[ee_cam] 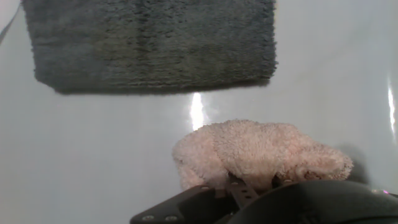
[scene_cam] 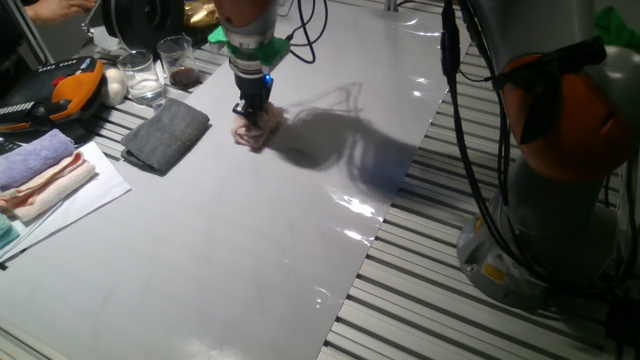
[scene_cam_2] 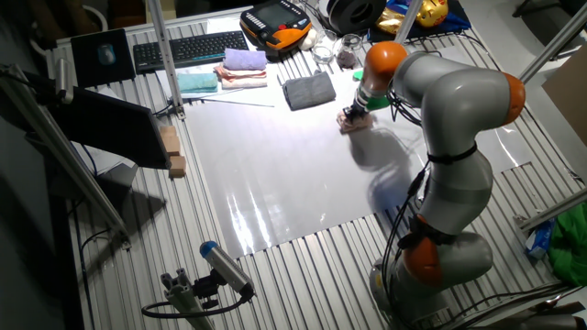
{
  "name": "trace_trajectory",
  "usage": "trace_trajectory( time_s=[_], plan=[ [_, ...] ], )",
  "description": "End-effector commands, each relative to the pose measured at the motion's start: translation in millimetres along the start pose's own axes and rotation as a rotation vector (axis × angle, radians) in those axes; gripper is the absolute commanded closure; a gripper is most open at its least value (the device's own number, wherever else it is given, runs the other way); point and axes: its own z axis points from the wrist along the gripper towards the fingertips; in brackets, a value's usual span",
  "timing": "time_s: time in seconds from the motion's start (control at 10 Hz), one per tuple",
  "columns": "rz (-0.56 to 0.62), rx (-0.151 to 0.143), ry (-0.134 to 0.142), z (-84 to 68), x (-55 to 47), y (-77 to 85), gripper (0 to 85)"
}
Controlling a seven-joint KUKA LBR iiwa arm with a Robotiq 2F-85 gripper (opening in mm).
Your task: Clean the table with a cloth
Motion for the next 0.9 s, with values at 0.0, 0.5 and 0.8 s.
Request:
trace_trajectory(
  time_s=[0.0,0.5,0.8],
  plan=[
    [-0.002,0.003,0.000,0.5,-2.8,-1.1,85.0],
    [-0.005,-0.009,-0.015,9.7,-26.9,-2.0,85.0],
    [-0.008,-0.026,-0.011,8.9,-40.1,5.0,85.0]
  ],
)
